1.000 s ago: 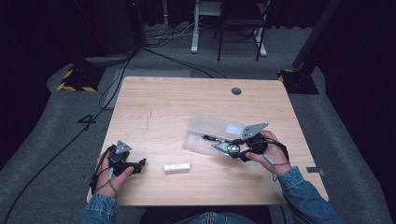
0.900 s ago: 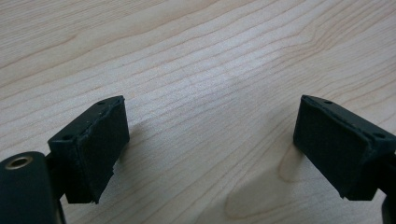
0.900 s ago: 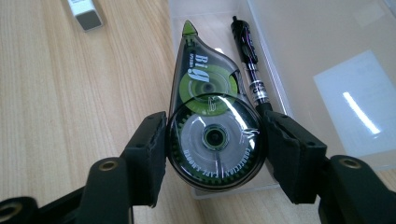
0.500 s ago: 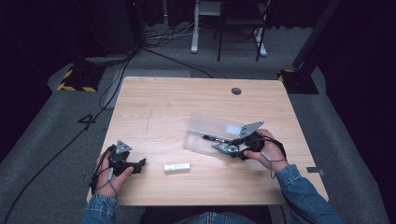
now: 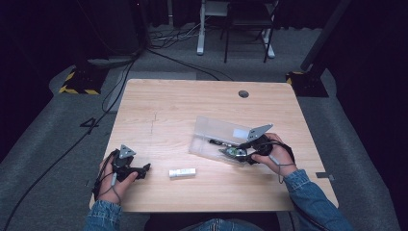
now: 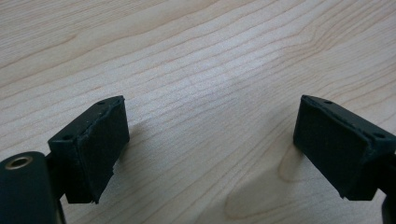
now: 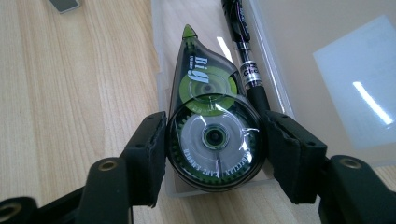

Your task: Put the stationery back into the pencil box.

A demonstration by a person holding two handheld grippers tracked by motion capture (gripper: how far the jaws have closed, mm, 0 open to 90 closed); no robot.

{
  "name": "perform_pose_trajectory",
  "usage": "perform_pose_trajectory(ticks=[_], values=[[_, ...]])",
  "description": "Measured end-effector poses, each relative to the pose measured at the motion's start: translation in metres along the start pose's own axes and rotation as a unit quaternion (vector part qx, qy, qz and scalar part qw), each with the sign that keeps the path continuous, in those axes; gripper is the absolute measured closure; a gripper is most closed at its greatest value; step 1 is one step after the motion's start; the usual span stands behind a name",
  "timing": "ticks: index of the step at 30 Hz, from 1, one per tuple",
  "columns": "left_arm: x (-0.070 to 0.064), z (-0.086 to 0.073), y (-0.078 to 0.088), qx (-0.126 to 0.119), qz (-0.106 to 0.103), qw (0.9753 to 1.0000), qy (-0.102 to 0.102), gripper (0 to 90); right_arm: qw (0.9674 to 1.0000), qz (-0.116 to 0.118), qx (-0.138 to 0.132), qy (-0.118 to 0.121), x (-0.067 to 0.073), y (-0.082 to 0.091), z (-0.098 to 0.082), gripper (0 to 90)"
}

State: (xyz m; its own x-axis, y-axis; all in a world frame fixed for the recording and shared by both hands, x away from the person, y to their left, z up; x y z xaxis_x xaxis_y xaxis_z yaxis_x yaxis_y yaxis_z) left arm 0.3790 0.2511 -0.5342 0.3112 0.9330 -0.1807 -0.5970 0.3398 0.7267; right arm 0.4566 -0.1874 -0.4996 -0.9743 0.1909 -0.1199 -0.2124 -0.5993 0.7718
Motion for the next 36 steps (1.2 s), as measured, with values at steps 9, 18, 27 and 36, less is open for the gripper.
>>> perform_pose_trajectory(ticks=[9, 18, 27, 36], values=[[0.0000, 0.0000, 0.0001, 0.001, 0.000, 1.0000, 0.000, 10.8, 1.0000, 0.006, 0.001, -0.004, -0.0018, -0.0033, -0.0032, 42.0], [0.0000, 0.0000, 0.0000, 0.000, 0.000, 1.0000, 0.000, 10.8, 0.9997, 0.013, -0.009, -0.017, -0.0008, -0.0051, -0.0030, 41.9], [0.0000, 0.0000, 0.0000, 0.000, 0.000, 1.0000, 0.000, 10.8, 0.9990, 0.016, -0.017, -0.038, 0.0016, -0.0076, -0.0023, 39.2], [0.0000, 0.0000, 0.0000, 0.000, 0.000, 1.0000, 0.000, 10.8, 0.9989, 0.015, -0.017, -0.042, 0.0026, -0.0073, -0.0021, 38.9]])
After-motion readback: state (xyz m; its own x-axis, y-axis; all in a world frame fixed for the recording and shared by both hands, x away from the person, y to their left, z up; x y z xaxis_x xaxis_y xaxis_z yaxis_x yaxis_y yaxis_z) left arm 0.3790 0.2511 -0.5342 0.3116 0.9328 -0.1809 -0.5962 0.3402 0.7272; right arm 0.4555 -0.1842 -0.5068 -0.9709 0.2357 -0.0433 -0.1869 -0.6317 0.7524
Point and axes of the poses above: each handheld gripper's, and its own axes: y roughly backward along the jaws, z roughly out of its top, x roughly to its left, the point moved 4 cm from there along -y, roughly forward along the jaws, and after that the axes turned 13 degrees about y, right-handed, at the moved point
